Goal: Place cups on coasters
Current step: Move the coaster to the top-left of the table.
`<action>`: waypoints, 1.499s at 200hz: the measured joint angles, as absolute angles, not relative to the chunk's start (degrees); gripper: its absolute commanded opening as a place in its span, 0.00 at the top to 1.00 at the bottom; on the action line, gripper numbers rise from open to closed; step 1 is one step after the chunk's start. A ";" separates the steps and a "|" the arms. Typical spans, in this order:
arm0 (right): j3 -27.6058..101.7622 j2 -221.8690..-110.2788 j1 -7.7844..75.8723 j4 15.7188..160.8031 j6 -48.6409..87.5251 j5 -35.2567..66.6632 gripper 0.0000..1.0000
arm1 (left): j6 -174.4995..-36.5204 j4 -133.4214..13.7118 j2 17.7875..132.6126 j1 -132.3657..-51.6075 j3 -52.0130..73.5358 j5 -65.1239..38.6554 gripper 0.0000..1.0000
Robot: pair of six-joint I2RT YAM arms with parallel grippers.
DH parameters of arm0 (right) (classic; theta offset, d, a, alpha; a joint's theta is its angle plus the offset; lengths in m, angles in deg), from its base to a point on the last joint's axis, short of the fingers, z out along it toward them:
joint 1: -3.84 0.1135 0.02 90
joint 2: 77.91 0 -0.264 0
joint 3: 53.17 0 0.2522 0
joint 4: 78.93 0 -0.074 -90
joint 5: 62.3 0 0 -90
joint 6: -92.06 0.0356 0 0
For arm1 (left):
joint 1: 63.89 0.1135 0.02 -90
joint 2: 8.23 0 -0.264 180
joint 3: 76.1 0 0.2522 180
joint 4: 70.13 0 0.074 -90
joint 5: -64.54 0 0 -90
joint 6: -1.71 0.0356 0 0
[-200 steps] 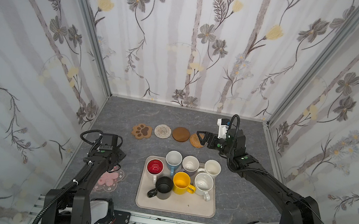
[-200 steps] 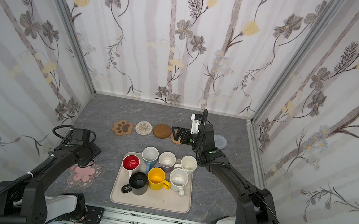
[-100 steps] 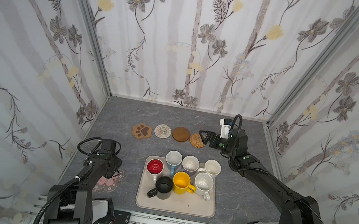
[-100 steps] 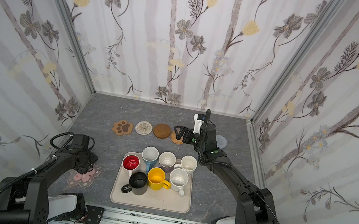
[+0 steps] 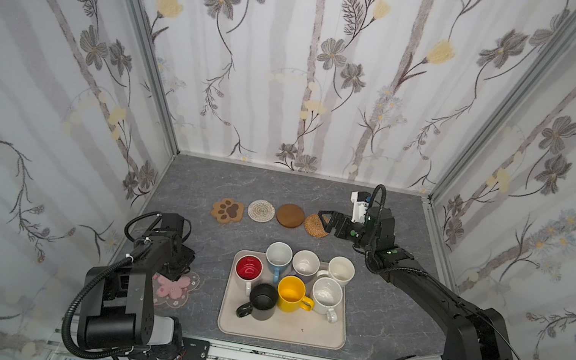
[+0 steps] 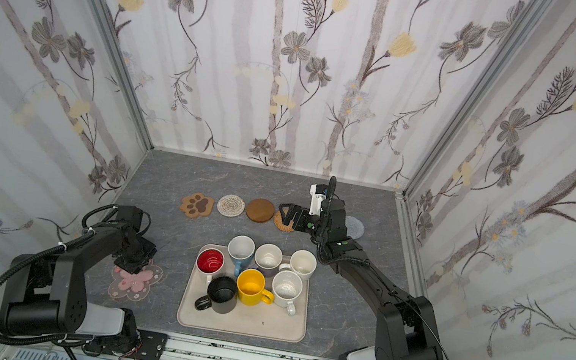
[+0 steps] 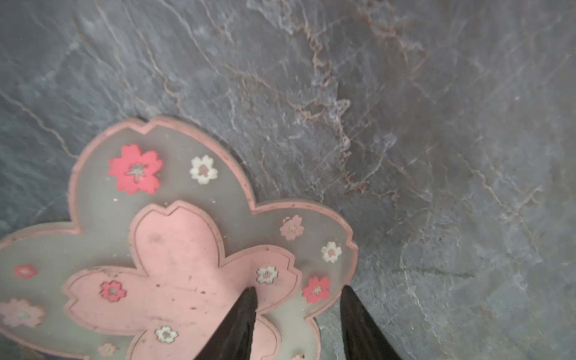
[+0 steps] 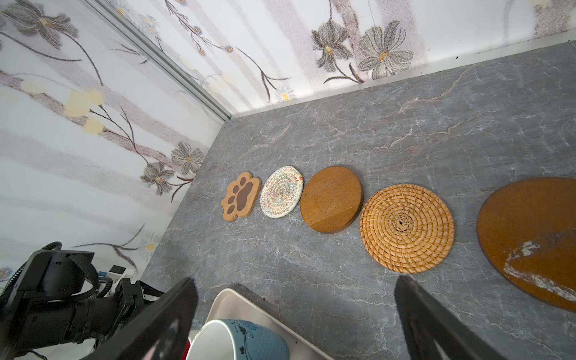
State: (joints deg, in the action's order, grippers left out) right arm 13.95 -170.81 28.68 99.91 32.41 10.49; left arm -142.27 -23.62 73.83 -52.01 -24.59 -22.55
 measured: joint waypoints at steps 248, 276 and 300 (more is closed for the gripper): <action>18.28 -175.71 28.94 97.40 31.53 10.42 0.00 | -138.00 -45.85 88.28 -49.21 -3.36 -22.26 0.54; 18.28 -175.90 28.94 97.38 31.53 10.21 0.00 | -137.74 -46.35 87.69 -48.14 -3.97 -22.24 0.39; 18.28 -176.10 28.94 97.38 31.53 10.07 0.00 | -136.58 -46.31 89.53 -46.46 -3.32 -21.82 0.34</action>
